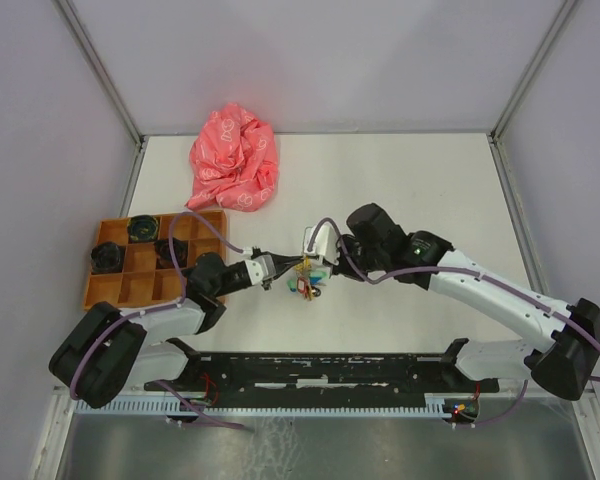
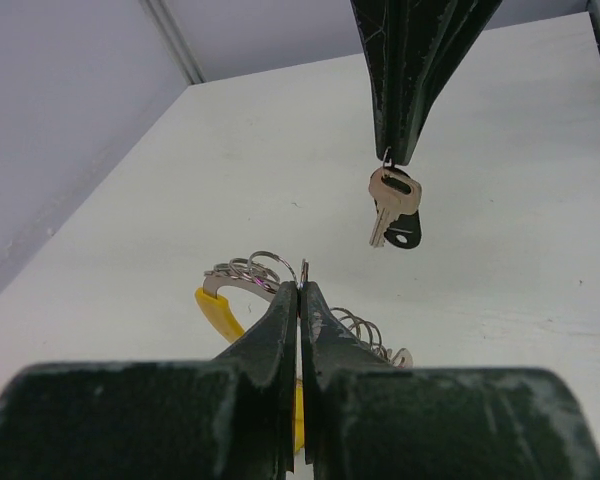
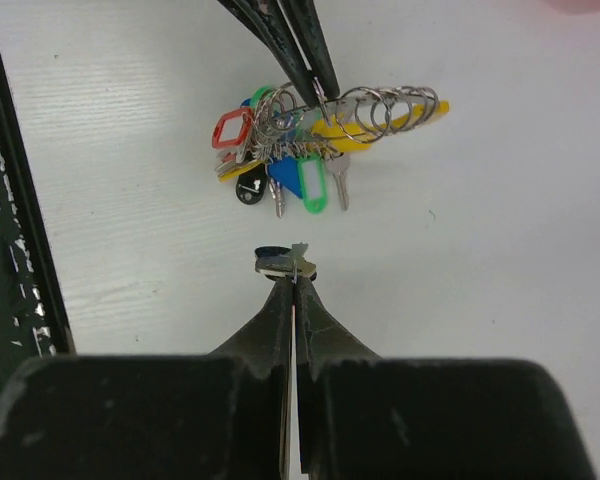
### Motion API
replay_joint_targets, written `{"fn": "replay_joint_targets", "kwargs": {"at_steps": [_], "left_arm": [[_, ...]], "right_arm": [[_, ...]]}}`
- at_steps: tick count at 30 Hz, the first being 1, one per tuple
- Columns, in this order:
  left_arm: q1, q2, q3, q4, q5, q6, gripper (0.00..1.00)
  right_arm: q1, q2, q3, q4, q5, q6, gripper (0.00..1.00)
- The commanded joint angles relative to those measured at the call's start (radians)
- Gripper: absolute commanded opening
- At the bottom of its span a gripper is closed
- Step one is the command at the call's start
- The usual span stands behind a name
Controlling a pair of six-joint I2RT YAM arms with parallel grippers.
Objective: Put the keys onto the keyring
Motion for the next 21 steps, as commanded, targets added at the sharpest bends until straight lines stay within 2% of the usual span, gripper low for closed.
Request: {"fn": "replay_joint_targets", "kwargs": {"at_steps": [1,9,21], "left_arm": [[-0.003,-0.021,-0.012,0.145,0.051,0.110,0.03],[-0.010,-0.009,-0.058,0.224,0.041,0.154,0.03],[-0.024,-0.003,-0.068,0.243,0.063,0.173,0.03]], "right_arm": [[0.030,-0.030,-0.016,0.111,-0.014,-0.156,0.01],[0.064,0.001,-0.031,0.163,-0.030,-0.281,0.01],[0.090,0.059,-0.067,0.272,-0.001,-0.339,0.01]]}}
